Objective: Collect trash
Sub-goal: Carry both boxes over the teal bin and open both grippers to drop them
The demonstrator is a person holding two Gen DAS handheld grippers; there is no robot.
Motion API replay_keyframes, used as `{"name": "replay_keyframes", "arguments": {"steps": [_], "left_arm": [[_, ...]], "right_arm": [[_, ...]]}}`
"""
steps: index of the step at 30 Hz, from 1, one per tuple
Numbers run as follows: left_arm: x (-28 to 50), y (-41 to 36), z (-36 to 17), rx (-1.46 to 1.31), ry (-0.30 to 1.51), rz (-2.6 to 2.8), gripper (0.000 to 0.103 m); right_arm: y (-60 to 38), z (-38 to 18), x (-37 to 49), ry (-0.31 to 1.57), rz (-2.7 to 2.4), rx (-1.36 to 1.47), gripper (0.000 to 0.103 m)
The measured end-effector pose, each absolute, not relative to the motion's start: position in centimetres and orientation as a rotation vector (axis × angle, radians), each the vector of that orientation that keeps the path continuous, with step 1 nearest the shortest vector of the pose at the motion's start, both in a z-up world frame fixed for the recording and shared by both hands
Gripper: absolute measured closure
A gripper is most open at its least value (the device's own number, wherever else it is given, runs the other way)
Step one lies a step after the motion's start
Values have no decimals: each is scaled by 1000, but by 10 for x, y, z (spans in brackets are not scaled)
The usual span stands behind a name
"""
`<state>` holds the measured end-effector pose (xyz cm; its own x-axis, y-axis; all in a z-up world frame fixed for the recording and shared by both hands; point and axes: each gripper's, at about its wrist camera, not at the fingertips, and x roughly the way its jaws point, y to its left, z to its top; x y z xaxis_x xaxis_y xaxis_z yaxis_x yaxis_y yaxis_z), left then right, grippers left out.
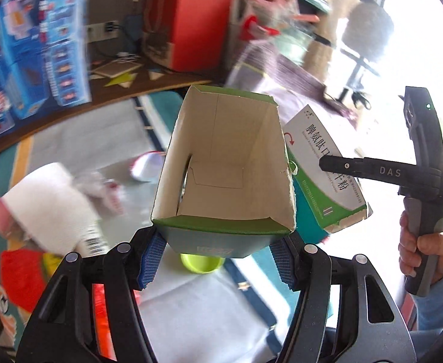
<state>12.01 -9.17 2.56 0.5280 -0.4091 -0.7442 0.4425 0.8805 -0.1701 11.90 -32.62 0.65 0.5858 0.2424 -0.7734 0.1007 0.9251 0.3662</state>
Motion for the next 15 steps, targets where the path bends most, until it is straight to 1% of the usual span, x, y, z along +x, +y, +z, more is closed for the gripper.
{"name": "replay_keyframes", "arguments": {"steps": [7,13,15], "left_arm": [[133,-179,1,120,950,-633,40],[146,-229,-30,172,1024,-669,40],[149,-240,-38,190,1043,-673,40]], "right_arm": [[-406,-39,94,997,-37,488,70],[-435,-88,96,1096,-69,555,70],[-440,-97,98,1114,-72,561,68]]}}
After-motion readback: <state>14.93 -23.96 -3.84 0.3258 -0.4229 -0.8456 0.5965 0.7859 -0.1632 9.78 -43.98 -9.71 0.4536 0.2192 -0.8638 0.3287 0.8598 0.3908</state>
